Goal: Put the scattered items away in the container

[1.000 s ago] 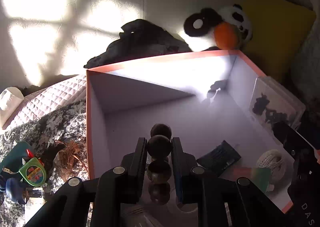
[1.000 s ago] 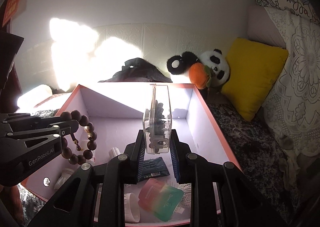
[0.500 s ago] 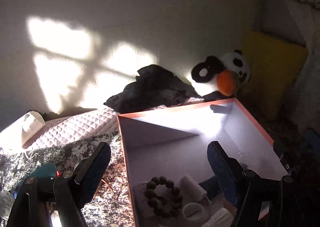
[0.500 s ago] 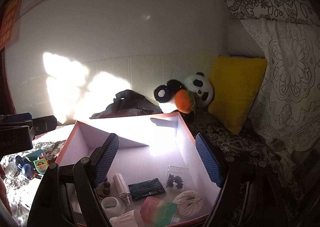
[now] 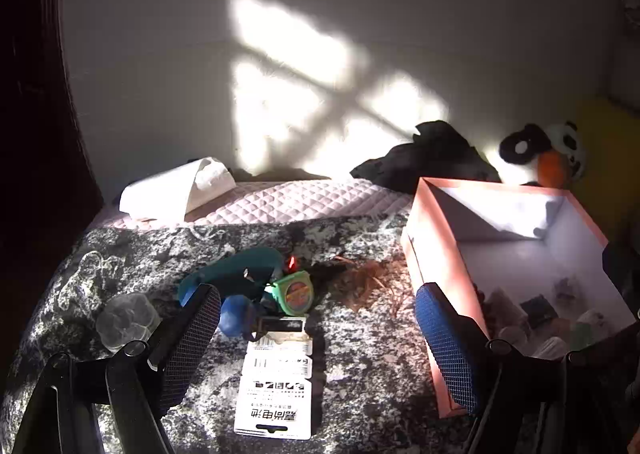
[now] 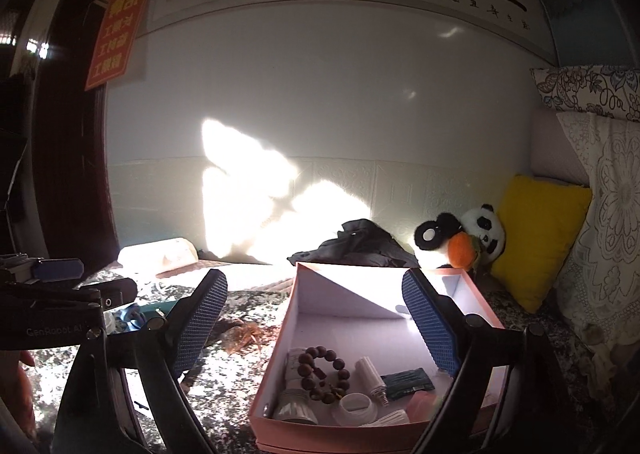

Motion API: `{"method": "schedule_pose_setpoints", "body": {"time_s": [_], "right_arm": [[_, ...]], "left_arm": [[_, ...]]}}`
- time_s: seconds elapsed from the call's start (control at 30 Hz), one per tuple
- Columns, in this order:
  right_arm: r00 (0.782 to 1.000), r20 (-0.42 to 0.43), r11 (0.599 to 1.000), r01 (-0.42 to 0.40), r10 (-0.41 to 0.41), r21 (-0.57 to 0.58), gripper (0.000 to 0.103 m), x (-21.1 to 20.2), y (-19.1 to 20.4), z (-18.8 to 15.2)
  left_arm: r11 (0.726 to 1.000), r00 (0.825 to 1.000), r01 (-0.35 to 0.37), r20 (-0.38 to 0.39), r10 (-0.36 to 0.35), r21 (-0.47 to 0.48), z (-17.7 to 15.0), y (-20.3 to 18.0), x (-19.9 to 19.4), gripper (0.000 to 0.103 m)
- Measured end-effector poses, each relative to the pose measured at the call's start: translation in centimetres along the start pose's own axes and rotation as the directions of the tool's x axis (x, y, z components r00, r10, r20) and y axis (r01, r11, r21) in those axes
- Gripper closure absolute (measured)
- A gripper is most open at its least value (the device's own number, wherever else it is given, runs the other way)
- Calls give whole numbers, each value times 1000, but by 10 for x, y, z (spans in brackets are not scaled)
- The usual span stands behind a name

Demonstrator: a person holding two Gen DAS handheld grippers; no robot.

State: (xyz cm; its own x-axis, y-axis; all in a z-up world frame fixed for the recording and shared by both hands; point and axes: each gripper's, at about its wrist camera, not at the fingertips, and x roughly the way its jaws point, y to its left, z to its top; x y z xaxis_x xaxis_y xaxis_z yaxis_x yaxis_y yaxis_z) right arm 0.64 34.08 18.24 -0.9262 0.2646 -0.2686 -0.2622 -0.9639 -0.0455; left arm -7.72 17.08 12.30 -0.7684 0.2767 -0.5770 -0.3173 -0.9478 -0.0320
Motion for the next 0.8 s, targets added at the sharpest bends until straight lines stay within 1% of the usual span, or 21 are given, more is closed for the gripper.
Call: {"method": "schedule_pose_setpoints", "body": {"time_s": [0.17,0.27,0.37,0.47,0.53,0.63,0.73,0.8], "right_arm": [[995,-40,993,-98,96,-70,11,-8,72,-18],[987,-80,983,-147,139,-109,11,-12,109,-38],[977,-131,974,-185,169,-127,11,-16,135,-59],[966,-178,970,-212,189,-119,11,-15,153,-79],[959,-206,970,-219,194,-106,10,-10,162,-92],[950,-258,976,-202,176,-81,10,5,171,-115],[937,-321,986,-161,141,-37,10,26,173,-139],[922,-370,993,-120,115,11,10,43,168,-156]], "left_arm": [[995,997,-80,-25,79,-65,-30,73,-20,19],[989,992,-118,-43,115,-89,-52,107,-27,19],[984,988,-143,-75,135,-109,-75,135,-26,19],[980,982,-163,-114,149,-117,-100,153,-18,19],[977,978,-170,-143,151,-127,-115,162,-8,19],[975,972,-174,-185,147,-140,-137,170,11,19],[977,965,-169,-224,137,-130,-156,168,35,19],[978,959,-165,-253,129,-126,-166,166,52,19]]}}
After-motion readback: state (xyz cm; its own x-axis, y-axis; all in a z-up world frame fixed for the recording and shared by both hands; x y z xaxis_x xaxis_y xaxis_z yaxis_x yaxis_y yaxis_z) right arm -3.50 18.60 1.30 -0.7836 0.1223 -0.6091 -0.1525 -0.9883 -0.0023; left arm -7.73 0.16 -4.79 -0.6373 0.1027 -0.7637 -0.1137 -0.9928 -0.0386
